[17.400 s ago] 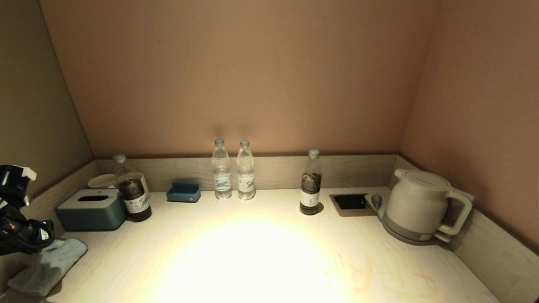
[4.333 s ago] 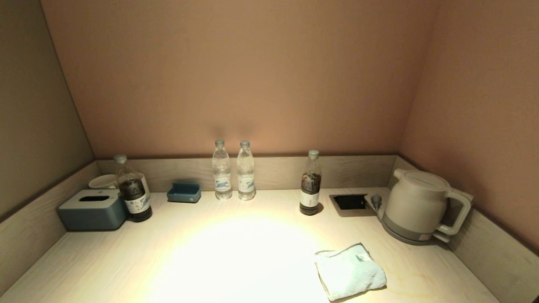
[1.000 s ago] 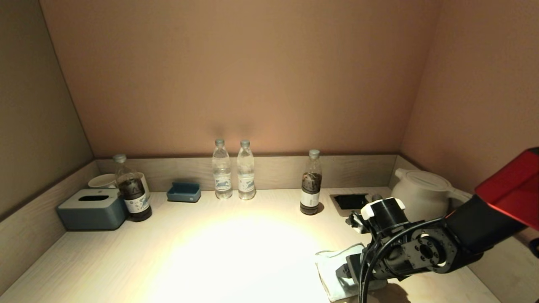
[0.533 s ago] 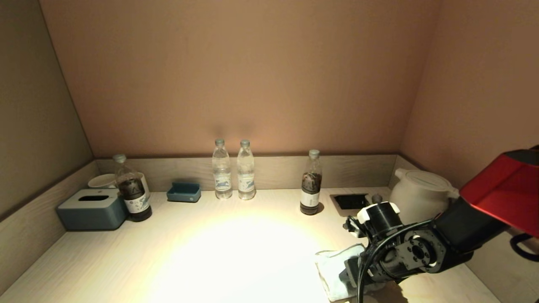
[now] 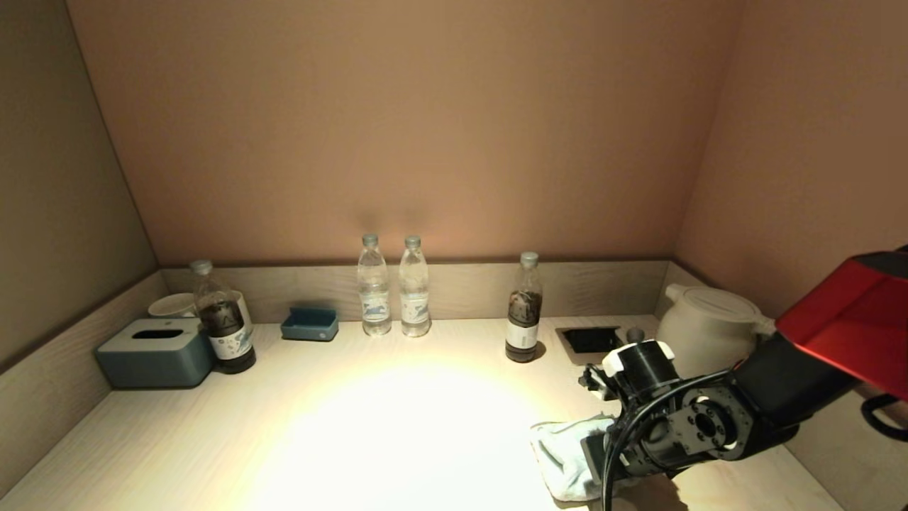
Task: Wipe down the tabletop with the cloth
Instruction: Pick up the tablecloth
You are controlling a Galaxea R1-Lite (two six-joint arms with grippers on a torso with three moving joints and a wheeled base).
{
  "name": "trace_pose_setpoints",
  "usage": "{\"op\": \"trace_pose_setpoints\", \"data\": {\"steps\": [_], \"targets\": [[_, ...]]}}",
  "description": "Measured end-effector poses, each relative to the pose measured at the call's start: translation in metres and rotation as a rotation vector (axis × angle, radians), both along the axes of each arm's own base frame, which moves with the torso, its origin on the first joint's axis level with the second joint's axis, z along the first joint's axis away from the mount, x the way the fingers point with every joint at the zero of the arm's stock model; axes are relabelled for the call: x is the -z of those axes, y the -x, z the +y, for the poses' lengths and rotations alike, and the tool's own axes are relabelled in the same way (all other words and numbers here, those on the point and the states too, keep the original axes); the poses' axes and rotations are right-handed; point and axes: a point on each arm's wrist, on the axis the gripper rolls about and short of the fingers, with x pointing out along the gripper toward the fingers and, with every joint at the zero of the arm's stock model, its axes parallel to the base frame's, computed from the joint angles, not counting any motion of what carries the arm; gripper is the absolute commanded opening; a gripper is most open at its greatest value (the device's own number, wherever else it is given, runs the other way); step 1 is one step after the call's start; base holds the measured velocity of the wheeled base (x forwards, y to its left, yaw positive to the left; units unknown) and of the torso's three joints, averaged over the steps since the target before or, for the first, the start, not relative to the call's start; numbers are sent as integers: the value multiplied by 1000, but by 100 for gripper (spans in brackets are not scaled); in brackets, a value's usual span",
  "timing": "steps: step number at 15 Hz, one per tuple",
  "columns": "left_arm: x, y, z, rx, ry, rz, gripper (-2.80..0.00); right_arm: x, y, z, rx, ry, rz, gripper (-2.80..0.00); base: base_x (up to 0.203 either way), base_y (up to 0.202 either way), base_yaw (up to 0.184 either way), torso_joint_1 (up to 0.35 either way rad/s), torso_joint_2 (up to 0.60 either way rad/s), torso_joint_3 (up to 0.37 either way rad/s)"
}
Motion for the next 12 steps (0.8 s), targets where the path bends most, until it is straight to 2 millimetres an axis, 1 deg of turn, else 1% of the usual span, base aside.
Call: {"op": "trace_pose_setpoints", "data": {"steps": [2, 5, 8, 12], "targets": [[0, 0, 0, 0, 0, 0, -280, -3, 1, -4, 14, 1, -9, -280, 0, 0, 0, 0, 0, 0], [0, 0, 0, 0, 0, 0, -280, -9, 4, -24, 92, 31, -29, -280, 0, 0, 0, 0, 0, 0], [0, 0, 0, 0, 0, 0, -280, -9, 4, -50, 206, 91, -24, -280, 0, 0, 0, 0, 0, 0], [0, 0, 0, 0, 0, 0, -280, -1, 5, -88, 344, 173, 34, -280, 0, 0, 0, 0, 0, 0]]}}
